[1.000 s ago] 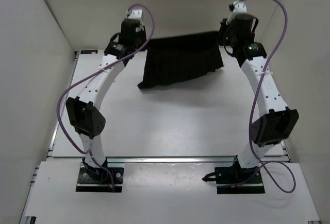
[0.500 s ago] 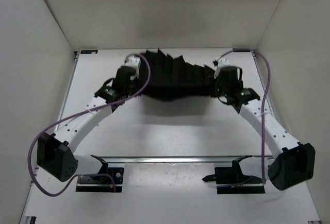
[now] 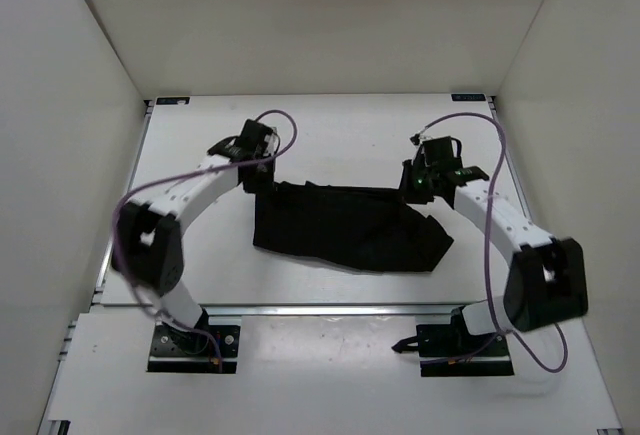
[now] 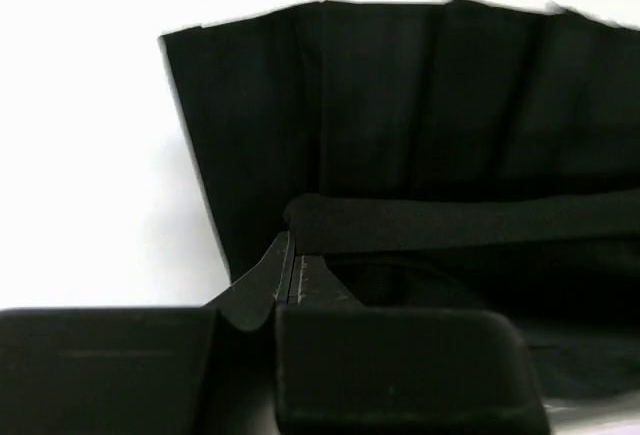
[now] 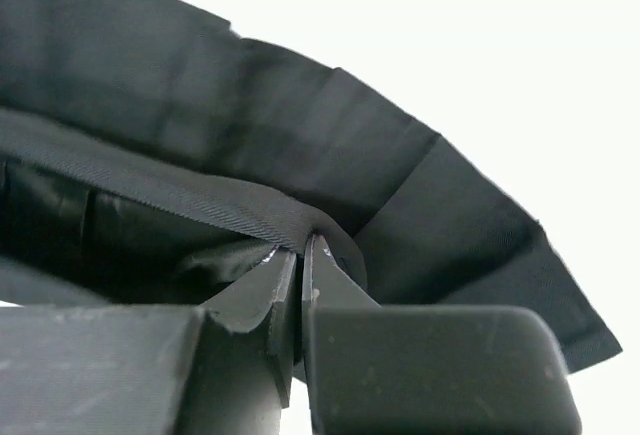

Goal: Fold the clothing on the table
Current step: Fold the skirt

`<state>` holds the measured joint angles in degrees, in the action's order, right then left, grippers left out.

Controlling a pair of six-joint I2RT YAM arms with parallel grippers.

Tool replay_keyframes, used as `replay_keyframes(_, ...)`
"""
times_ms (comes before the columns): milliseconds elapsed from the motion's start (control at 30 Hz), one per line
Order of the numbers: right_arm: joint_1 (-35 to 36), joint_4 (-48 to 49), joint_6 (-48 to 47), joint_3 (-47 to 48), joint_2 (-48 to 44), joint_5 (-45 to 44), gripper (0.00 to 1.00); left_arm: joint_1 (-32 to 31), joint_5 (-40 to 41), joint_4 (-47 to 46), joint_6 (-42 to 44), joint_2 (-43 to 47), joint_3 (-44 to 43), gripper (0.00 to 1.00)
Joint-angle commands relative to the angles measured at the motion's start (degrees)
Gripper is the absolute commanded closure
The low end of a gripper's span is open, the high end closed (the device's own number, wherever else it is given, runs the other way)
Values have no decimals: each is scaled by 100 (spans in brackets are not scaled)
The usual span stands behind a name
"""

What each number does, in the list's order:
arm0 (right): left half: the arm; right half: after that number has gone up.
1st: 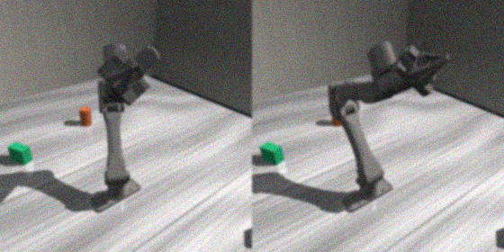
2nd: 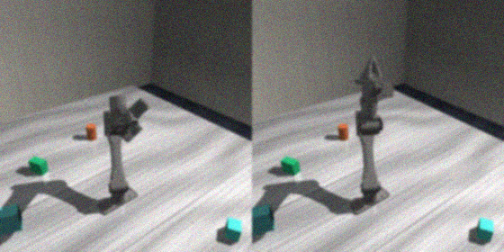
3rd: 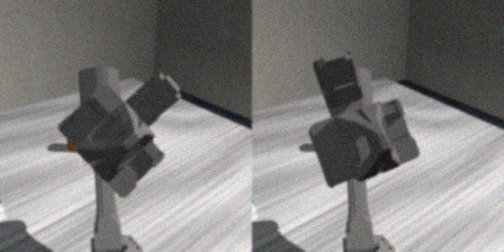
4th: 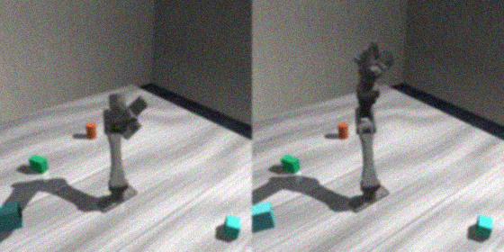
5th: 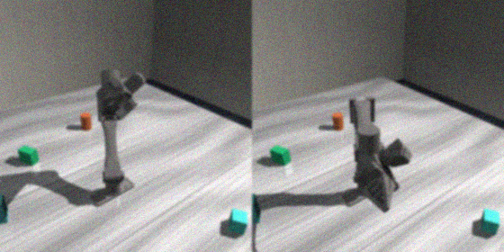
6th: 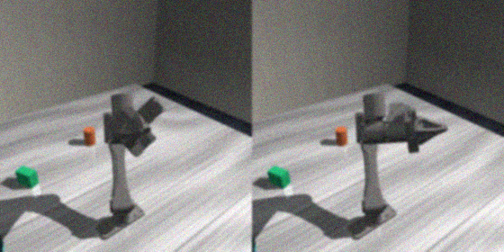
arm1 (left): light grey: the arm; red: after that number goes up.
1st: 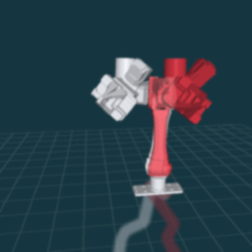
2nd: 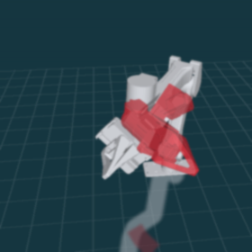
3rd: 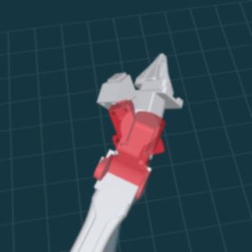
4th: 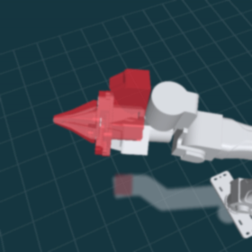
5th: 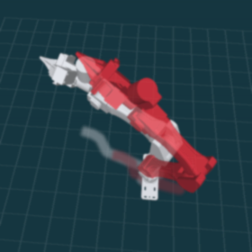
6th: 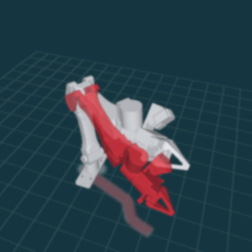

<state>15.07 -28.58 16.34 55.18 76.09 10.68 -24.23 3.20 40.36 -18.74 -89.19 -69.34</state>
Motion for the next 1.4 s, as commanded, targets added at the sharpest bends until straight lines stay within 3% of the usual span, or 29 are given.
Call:
replay_keyframes(0, -381, 344, -192, 457, 842, 135, 100, 243, 128, 427, 265, -1351, -980, 100)
replay_keyframes(267, -803, 125, -315, 1003, 1996, 400, 100, 102, 532, 1562, 503, -3735, -4251, 95)
replay_keyframes(433, -1024, 1, -315, 1153, 2041, 787, 99, 164, 576, 1791, 407, -4212, -4931, 96)
replay_keyframes(633, -1129, 134, -342, 1774, 2110, 655, 100, 260, 769, 1326, 240, -3677, -4300, 100)
replay_keyframes(833, -971, -473, -623, 3506, 2910, 295, 100, 349, 805, 703, 125, -2089, -2499, 100)
replay_keyframes(900, -831, -526, -658, 3683, 2964, 225, 100, 340, 753, 561, 47, -1544, -1701, 100)
replay_keyframes(1000, -681, -500, -571, 3379, 2806, 172, 100, 130, 857, 412, 20, -796, -873, 100)
replay_keyframes(1100, -540, -255, -360, 2403, 2297, 154, 100, 68, 691, 254, -50, -512, -380, 100)
replay_keyframes(1267, -505, 106, 27, 892, 1331, 136, 100, 226, 567, 218, 134, -924, -605, 100)
replay_keyframes(1367, -733, 291, 89, 512, 1022, 232, 100, 252, 638, 262, 231, -1450, -1054, 99)
